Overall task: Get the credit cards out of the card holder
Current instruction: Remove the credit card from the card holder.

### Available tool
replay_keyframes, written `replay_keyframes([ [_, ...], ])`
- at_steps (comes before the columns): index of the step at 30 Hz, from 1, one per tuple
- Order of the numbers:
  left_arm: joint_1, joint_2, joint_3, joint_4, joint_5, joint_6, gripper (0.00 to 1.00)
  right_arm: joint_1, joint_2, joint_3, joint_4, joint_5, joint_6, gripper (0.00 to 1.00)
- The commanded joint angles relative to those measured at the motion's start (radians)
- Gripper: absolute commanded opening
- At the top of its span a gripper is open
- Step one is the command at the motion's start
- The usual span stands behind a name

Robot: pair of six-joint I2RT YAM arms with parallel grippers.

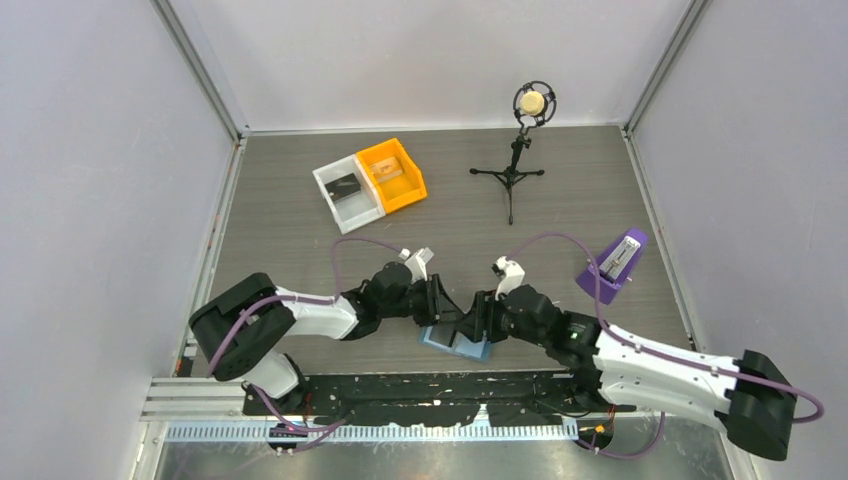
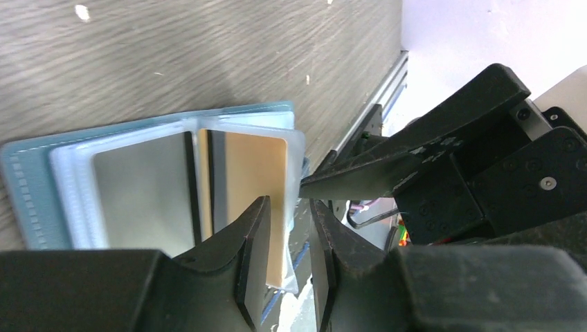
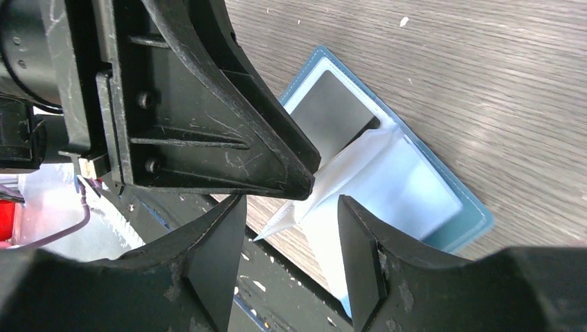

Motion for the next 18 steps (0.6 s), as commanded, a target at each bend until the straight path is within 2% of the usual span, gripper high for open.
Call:
replay_keyframes([
  [1,-0.046,0.01,0.034,0.067,0.029,-0.013,0.29,-0.011,-0.149,0.047,-0.15,0.103,-0.009,0.58],
  [6,-0.072,0.075,0.072,0.067,0.029,-0.011,0.29,-0.011,-0.278,0.04,-0.186,0.108,0.004,0.52],
  [11,-0.078,0.086,0.07,0.084,0.01,-0.017,0.29,-0.011,-0.283,0.033,-0.182,0.095,0.007,0.42],
  [14,-0.06,0.036,0.046,0.055,-0.015,0.0,0.29,-0.011,-0.272,0.026,-0.156,0.081,0.008,0.38],
  [18,-0.015,-0.084,0.021,-0.072,-0.06,0.056,0.3,-0.011,-0.229,0.012,-0.108,0.055,0.014,0.35],
])
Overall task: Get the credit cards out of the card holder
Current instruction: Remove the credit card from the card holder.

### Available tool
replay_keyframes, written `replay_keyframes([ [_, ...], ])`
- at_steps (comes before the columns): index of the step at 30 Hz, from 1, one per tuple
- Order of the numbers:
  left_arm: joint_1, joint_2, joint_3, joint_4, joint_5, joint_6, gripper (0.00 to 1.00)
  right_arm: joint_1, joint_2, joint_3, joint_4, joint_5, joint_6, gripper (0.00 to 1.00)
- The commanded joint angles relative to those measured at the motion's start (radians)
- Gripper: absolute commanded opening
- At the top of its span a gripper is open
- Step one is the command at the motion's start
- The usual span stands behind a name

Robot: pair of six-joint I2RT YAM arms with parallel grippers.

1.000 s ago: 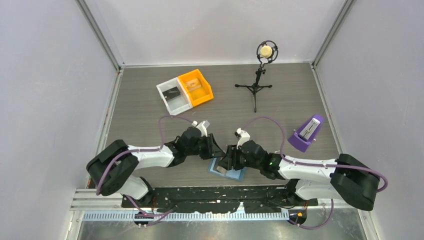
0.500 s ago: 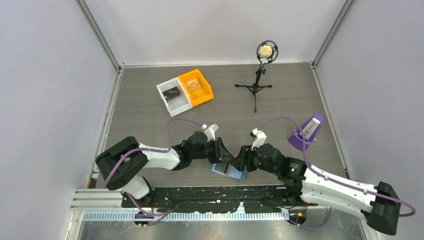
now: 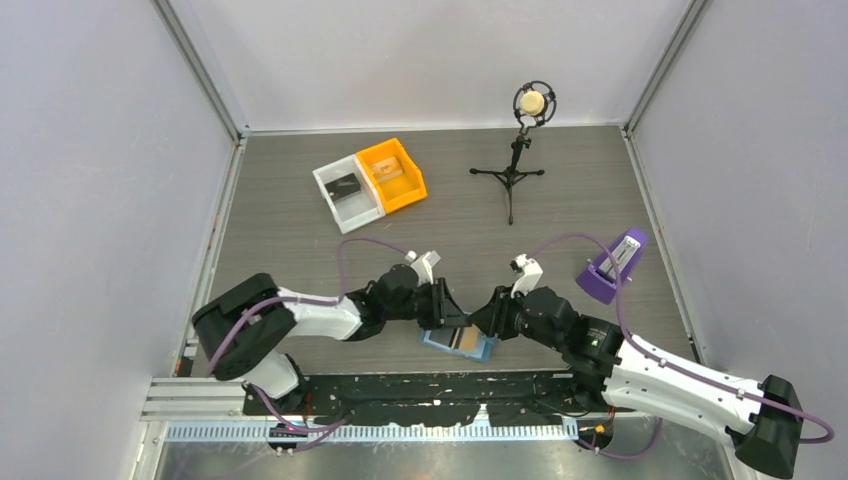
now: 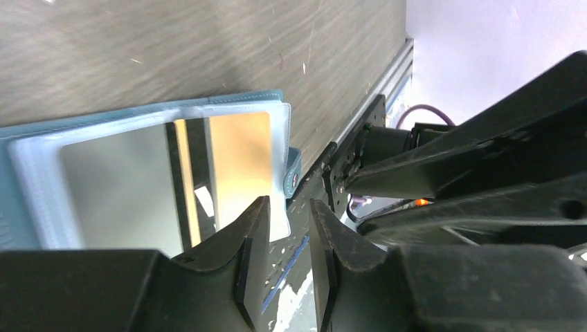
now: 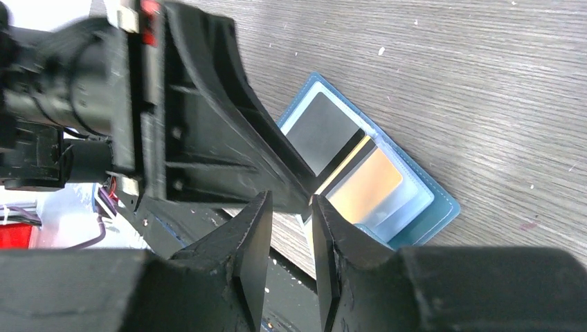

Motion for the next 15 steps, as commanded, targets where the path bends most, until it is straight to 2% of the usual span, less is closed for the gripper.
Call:
replay_keyframes([
  [1,0.05,-0.164,-0.022,-0.138,-0.073,0.082,0.3,-0.001,0.048,0.007,0.075,-0.014,0.016,0.34],
  [8,0.073,-0.363,0.011,-0.528,-0.263,0.183,0.33,-0.001,0.208,-0.028,0.193,-0.055,0.027,0.33],
  [15,0.083,-0.427,-0.02,-0.613,-0.316,0.21,0.35,-0.031,0.394,-0.081,0.342,-0.093,0.005,0.33],
])
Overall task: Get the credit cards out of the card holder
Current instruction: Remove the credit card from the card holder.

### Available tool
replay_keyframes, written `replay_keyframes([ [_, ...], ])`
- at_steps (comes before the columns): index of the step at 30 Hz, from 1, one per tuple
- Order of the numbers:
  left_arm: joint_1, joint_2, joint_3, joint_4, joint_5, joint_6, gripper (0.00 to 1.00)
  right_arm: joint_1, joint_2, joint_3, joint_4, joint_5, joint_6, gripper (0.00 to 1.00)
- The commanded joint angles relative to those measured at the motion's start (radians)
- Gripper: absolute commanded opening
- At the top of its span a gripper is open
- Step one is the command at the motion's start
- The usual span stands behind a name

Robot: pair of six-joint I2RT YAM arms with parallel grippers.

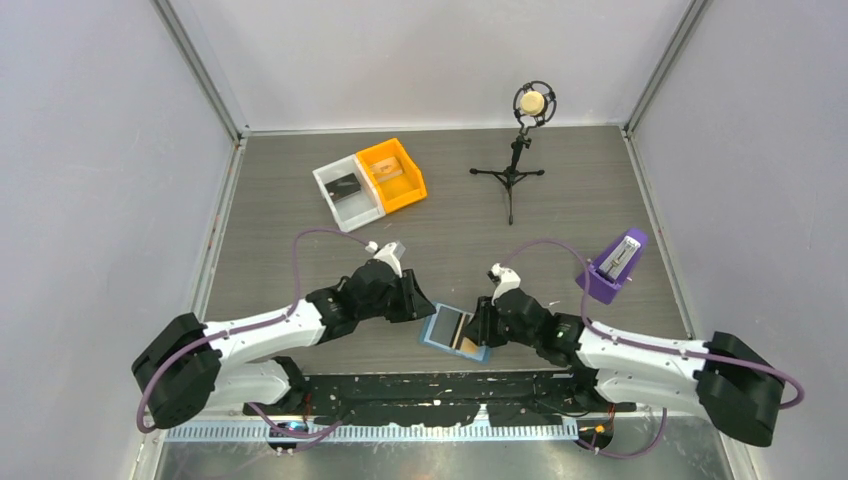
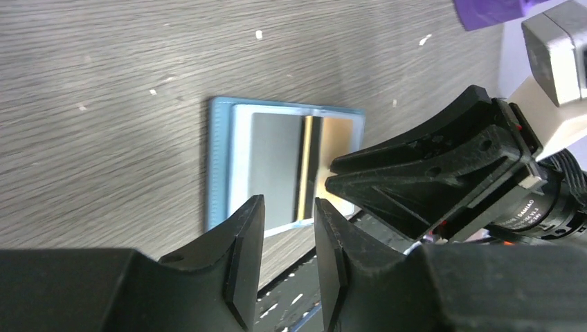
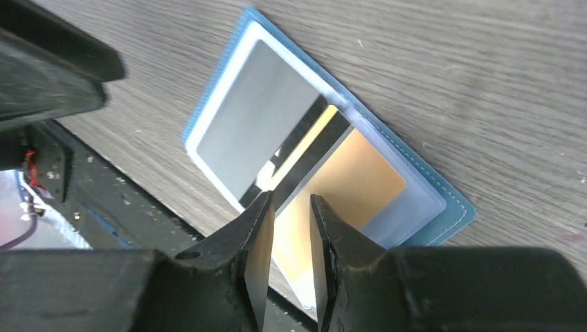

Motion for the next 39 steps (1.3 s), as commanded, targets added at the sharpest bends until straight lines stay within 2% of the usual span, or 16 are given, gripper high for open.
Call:
replay_keyframes([
  [1,0.013,-0.032,-0.004,-0.114,-0.067,0.055,0.35,-0.038,0.125,-0.028,0.158,-0.041,-0.026,0.32],
  [5,0.018,-0.036,-0.01,-0.142,-0.068,0.063,0.35,-0.078,0.255,-0.02,0.225,-0.113,-0.082,0.32],
  [10,0.018,-0.038,-0.043,-0.107,-0.051,0.046,0.35,-0.118,0.376,0.06,0.203,-0.173,-0.187,0.32],
  [19,0.016,-0.01,-0.069,-0.065,-0.015,0.034,0.34,-0.179,0.43,0.167,0.112,-0.182,-0.282,0.31],
  [28,0.016,0.068,-0.06,0.025,0.016,0.037,0.33,-0.18,0.34,0.155,0.055,-0.16,-0.162,0.37],
  [36,0.018,0.13,0.06,-0.049,-0.019,0.098,0.33,-0.179,0.294,0.134,0.06,-0.134,0.003,0.38],
  [39,0.018,0.177,0.079,-0.03,-0.008,0.114,0.34,-0.18,0.26,0.12,0.055,-0.106,0.034,0.39],
])
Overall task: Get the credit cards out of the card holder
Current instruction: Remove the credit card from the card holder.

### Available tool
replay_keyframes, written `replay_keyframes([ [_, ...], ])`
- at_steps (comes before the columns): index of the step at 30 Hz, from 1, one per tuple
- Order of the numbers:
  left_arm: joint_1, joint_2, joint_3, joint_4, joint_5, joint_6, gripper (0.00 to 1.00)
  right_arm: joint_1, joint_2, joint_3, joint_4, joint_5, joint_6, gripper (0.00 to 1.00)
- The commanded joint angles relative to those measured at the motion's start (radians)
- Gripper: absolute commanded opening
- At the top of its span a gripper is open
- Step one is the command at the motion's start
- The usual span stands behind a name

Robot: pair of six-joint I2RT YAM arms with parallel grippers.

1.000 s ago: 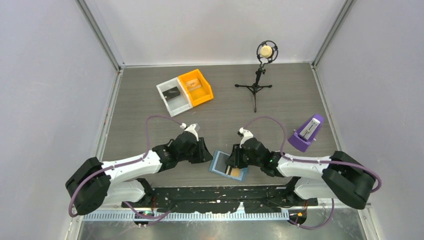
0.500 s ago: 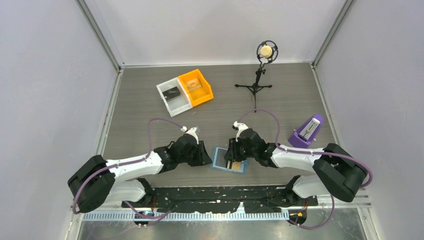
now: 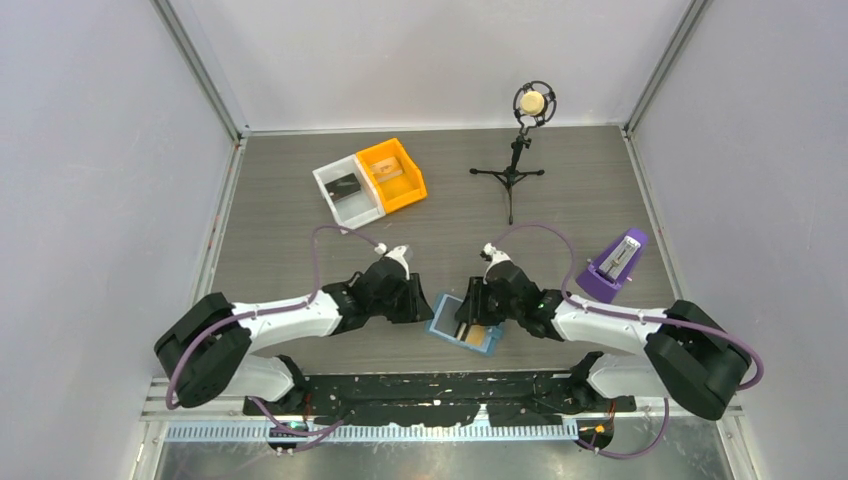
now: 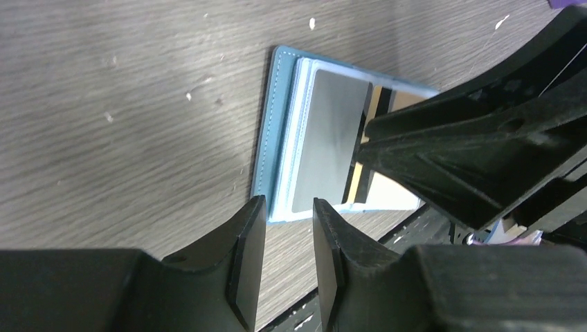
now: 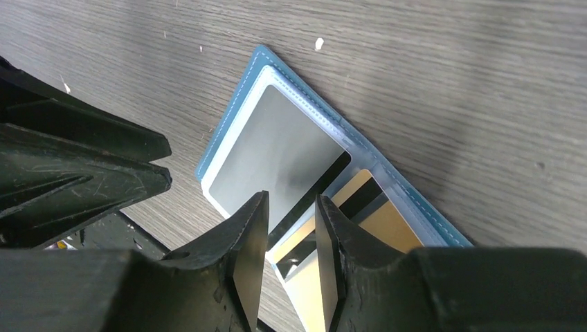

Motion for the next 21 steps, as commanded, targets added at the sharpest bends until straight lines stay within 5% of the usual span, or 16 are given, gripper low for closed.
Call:
replay_keyframes([
  [1,0.004,0.055,0.054,0.035,-0.001,0.046,0.34,-0.004,-0.074,-0.022,-0.032,0.059,0.09,0.39],
  [14,-0.007,0.161,-0.028,0.207,0.091,-0.023,0.29,-0.004,-0.038,-0.015,-0.04,0.124,0.111,0.41],
  [21,-0.061,0.098,-0.116,0.254,0.067,-0.108,0.25,-0.002,0.037,0.014,0.103,-0.016,-0.033,0.42],
])
